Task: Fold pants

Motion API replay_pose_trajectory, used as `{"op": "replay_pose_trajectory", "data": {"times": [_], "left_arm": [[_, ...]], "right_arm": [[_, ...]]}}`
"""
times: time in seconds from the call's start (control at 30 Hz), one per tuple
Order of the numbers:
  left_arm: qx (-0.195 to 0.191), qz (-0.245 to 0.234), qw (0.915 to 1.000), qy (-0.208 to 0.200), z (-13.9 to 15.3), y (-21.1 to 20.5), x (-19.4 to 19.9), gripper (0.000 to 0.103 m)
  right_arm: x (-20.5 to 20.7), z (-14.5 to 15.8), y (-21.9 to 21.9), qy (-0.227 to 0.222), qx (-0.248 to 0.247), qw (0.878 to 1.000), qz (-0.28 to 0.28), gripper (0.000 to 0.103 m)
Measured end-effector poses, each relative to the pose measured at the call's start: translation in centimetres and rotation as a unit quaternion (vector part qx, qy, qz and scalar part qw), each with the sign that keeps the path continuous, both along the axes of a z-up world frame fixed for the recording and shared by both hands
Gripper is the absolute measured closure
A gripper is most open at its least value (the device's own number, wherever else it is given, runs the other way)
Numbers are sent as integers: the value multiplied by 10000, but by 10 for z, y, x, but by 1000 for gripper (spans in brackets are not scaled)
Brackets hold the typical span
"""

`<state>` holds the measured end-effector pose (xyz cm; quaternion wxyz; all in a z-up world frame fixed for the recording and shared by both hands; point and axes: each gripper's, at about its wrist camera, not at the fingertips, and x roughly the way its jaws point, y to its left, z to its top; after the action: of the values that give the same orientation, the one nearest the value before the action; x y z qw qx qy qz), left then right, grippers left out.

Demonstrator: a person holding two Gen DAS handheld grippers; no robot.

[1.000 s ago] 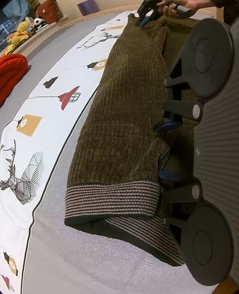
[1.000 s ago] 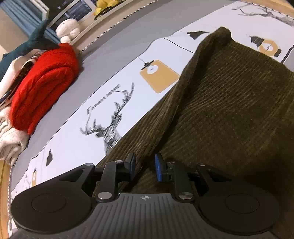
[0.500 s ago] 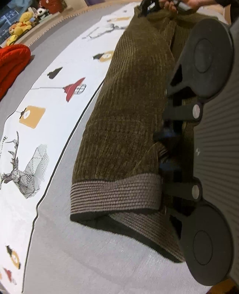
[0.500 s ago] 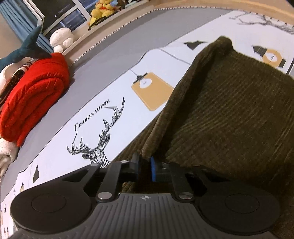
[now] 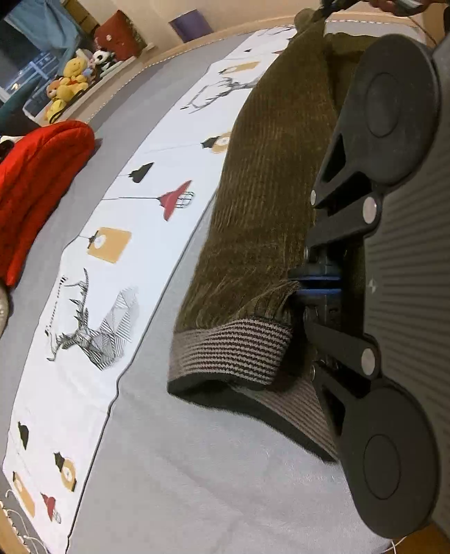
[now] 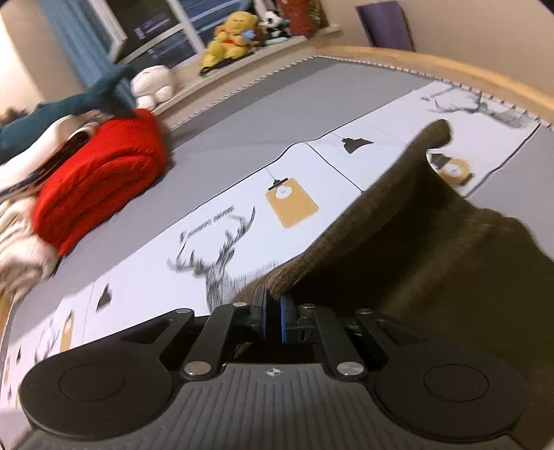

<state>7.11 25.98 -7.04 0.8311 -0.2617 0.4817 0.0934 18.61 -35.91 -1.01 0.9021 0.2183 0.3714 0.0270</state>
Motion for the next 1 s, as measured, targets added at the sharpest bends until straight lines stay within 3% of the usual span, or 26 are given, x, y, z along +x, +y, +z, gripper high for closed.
{"op": "replay_pose_trajectory", "data": {"times": [0.1,0.23,0.37,0.43,0.5,0.57,0.7,0.77,0.83,1.0], "left_arm": [[-7,-68,9999,-97,2,19,-16,100],[-362,-13,9992,179,-13,49,-36,100],[-526,-139,9976,422,-24,52,-38,98],[-562,-87,9979,318,-20,49,-37,95],[-635,-17,9978,212,-17,48,-33,74],[-605,43,9978,260,-18,45,-28,68],[-339,101,9978,565,-24,40,-17,68],[-282,110,9975,639,-27,38,-11,67],[-235,123,9972,696,-29,37,-9,67],[-231,177,9968,746,-31,38,-8,67]], "right_arm": [[-42,-7,-9,280,-131,9994,182,97],[-66,-44,-22,1404,-103,9879,648,96],[-71,-62,-42,1609,95,9837,803,94],[-75,-60,-61,1514,161,9879,284,92],[-76,-61,-90,1417,661,9868,-417,87],[-80,-68,-120,1394,1237,9755,-1172,87],[-90,-86,-156,1519,1671,9457,-2340,81],[-88,-97,-164,1594,1914,9332,-2589,78],[-89,-106,-168,1629,1970,9282,-2703,78],[-78,-106,-174,1412,1797,9298,-2886,78]]}}
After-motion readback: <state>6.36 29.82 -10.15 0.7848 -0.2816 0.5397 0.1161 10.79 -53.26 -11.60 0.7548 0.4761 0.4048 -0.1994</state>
